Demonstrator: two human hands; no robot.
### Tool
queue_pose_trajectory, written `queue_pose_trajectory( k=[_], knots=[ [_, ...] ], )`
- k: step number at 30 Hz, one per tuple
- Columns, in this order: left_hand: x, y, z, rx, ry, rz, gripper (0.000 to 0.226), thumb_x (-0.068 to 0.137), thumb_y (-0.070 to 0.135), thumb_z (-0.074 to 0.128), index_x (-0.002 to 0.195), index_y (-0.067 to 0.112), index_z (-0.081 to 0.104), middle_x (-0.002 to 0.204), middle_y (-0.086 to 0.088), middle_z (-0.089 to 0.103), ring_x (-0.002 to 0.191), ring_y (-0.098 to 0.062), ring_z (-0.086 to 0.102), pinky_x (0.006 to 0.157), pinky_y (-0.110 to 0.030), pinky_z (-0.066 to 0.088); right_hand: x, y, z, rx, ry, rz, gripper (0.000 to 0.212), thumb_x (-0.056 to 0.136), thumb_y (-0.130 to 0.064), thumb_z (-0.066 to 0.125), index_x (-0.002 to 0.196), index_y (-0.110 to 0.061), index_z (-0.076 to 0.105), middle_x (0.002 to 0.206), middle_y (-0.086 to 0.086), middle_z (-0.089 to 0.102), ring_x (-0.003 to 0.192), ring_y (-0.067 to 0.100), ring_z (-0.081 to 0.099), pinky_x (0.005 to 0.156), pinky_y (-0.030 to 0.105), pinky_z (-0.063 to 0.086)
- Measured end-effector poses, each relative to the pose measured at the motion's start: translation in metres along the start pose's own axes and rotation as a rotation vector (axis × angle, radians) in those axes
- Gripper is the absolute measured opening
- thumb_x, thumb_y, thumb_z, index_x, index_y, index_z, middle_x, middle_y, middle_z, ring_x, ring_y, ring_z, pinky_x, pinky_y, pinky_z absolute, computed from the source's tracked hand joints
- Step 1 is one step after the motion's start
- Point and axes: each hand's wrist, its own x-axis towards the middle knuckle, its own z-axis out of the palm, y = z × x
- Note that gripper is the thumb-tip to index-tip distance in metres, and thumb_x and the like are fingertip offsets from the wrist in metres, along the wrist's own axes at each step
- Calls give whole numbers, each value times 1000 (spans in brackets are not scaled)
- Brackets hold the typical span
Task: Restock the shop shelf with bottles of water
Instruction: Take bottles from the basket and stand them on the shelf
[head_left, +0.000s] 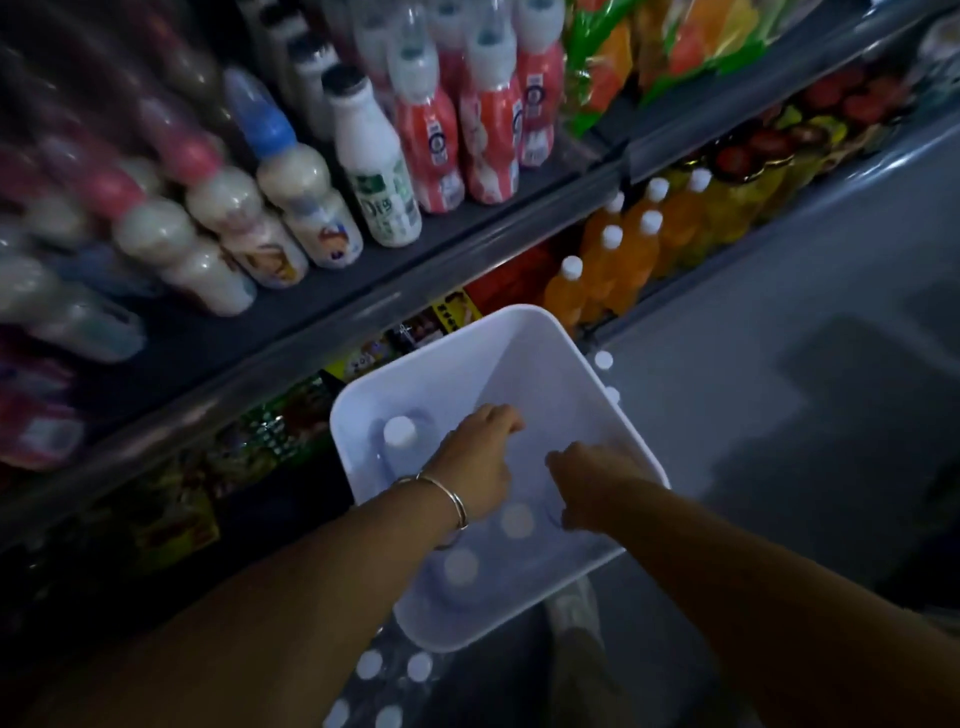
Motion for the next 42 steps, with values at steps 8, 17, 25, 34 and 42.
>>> queue_pose_trajectory(
  k=[8,17,25,34,42],
  knots=[
    [5,7,-19,132,-178,-33,55,86,2,57,135,15,37,138,-8,36,127,-23,40,103,-31,37,-12,-2,-31,-71,51,5,38,79,-10,67,115,-3,59,123,14,55,110,31,59,86,32,49],
    [-49,85,-130,280,-322,-21,77,83,21,68,146,16,23,147,-1,32,132,-21,37,104,-26,32,-132,-28,-159,80,189,-164,41,85,-17,65,125,-15,55,120,7,58,107,23,58,82,29,48],
    [-151,190,-263,175,-225,75,61,68,22,82,123,18,54,127,1,59,113,-15,56,97,-29,44,-298,-61,-321,126,403,-277,25,72,-16,78,80,5,67,64,11,61,50,19,56,41,21,45],
    [-267,300,-409,-105,72,277,60,65,6,80,113,28,52,113,8,62,94,5,59,87,-21,49,-467,-79,-458,384,662,-357,36,75,-14,75,92,16,65,71,28,56,43,25,55,36,16,34],
    [-327,354,-502,-223,388,367,27,69,9,80,89,20,67,84,8,72,76,-6,63,77,-27,53,-540,-90,-534,702,990,-592,30,75,-22,77,81,3,62,60,11,52,53,19,46,53,27,37]
  ],
)
